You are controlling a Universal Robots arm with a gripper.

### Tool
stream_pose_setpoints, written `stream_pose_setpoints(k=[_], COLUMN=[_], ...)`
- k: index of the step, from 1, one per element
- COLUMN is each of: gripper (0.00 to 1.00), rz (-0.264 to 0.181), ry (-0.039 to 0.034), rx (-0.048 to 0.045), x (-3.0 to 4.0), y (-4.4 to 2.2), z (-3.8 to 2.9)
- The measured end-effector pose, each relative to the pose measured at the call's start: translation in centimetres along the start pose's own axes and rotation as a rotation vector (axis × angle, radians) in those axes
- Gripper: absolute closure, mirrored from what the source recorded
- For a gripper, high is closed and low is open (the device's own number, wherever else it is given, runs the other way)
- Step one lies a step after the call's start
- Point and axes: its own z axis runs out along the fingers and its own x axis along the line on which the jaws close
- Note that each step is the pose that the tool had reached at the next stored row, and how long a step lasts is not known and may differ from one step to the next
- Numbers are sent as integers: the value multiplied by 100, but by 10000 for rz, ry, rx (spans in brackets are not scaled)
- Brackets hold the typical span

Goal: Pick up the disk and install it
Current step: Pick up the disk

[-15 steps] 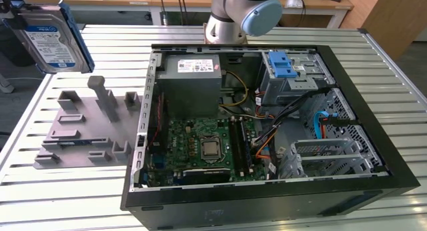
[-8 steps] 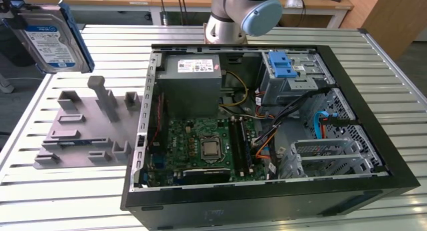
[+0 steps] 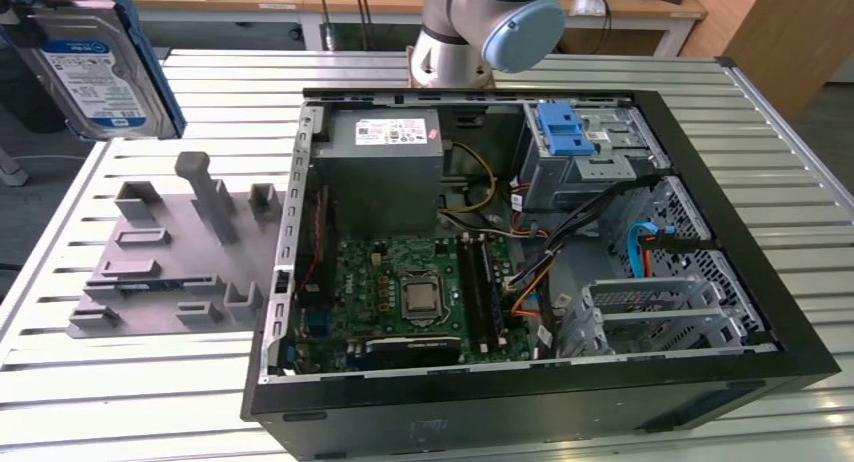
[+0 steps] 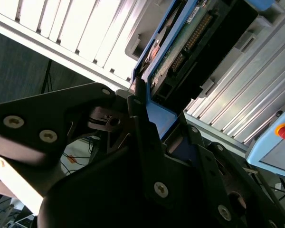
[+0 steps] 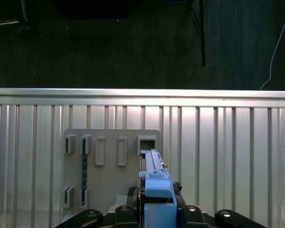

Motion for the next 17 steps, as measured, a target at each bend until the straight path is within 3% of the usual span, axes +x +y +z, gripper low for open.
stream_pose_setpoints(k=[17], gripper=[64], rz=[0], ry=[0], rx=[1], x=[0], y=[5], z=[-337])
